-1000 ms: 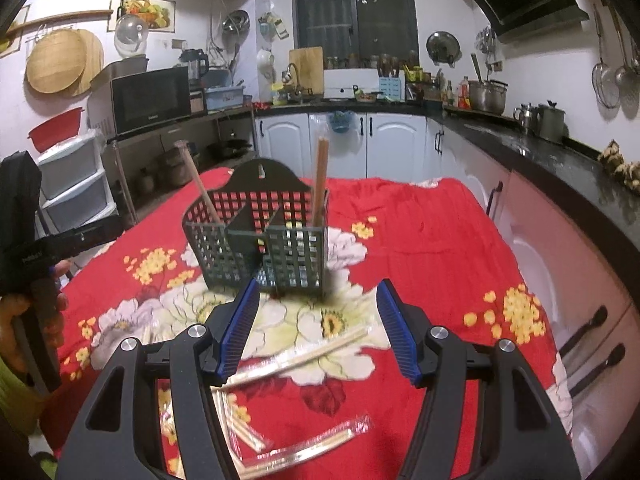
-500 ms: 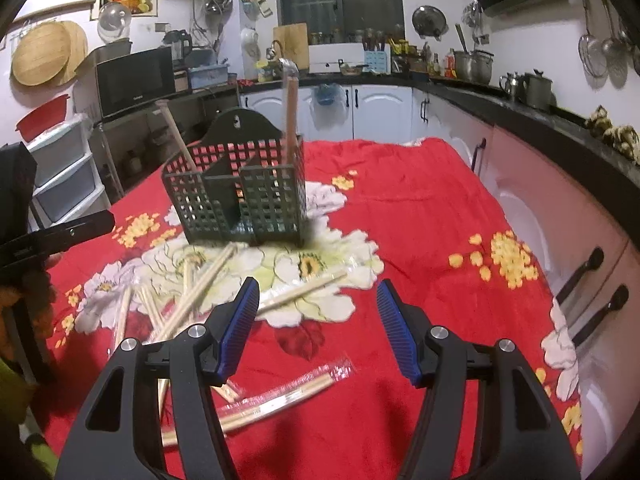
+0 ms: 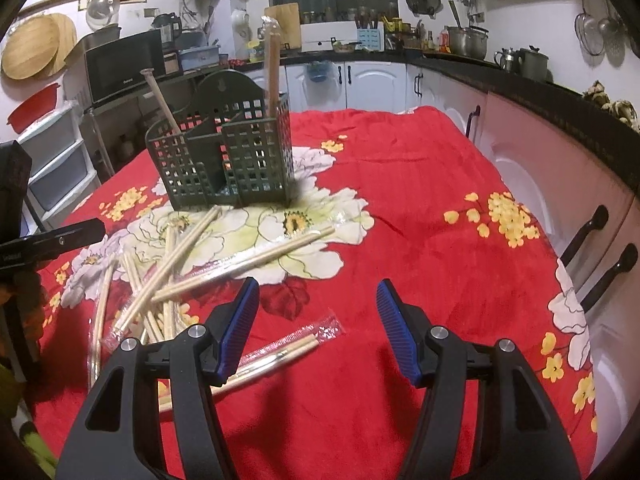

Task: Organize utensils
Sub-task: 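Close the left tool on a chopstick while the right tool grasps another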

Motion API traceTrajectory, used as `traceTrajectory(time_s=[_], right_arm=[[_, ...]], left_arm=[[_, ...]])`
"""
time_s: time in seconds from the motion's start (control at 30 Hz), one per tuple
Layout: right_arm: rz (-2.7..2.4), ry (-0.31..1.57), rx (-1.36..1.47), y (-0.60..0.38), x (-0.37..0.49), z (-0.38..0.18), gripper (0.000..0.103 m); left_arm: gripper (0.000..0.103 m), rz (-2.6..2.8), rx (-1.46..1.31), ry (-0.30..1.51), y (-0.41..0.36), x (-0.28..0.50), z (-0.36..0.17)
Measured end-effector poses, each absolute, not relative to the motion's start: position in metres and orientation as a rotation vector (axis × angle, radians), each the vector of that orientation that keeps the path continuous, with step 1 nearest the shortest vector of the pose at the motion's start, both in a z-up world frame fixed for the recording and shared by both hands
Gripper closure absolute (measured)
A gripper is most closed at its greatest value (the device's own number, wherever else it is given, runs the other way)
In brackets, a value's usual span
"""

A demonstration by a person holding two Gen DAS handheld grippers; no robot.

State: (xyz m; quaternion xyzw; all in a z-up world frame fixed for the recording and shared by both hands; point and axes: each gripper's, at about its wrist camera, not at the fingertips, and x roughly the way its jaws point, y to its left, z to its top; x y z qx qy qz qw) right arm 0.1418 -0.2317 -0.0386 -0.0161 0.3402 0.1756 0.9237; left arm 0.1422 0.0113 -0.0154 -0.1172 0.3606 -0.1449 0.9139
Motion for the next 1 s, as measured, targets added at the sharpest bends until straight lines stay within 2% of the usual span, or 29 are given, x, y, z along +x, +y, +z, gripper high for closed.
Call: traceTrajectory(time_s=[0.27, 0.33, 0.4, 0.47, 0.67, 0.87, 1.0], right_arm=[[0.365, 0.724, -0.037, -0.232, 0.140, -0.046, 0.044], [0.373, 0.730, -0.048, -0.231, 0.140, -0.048, 0.044], [0.378, 0.736, -0.052, -0.229, 0.140, -0.050, 0.044], [0.383, 0.739, -0.052, -0.229, 0.139, -0.052, 0.044], [0.396, 0.770, -0.032, -0.230, 0.143, -0.058, 0.044], [0.404, 0.816, -0.011, -0.228, 0.150, -0.067, 0.044], [0.425, 0.848, 0.012, -0.227, 0.153, -0.073, 0.045]], left_arm=[[0.011, -0.323, -0.255, 0.790, 0.010, 0.141, -0.029], [0.013, -0.328, -0.259, 0.805, 0.009, 0.139, -0.033], [0.021, -0.333, -0.273, 0.822, 0.009, 0.139, -0.037], [0.024, -0.336, -0.284, 0.838, 0.010, 0.140, -0.040], [0.025, -0.318, -0.345, 0.881, 0.019, 0.152, -0.047], [0.033, -0.300, -0.380, 0.896, 0.026, 0.165, -0.050], [0.051, -0.298, -0.397, 0.913, 0.027, 0.172, -0.053]])
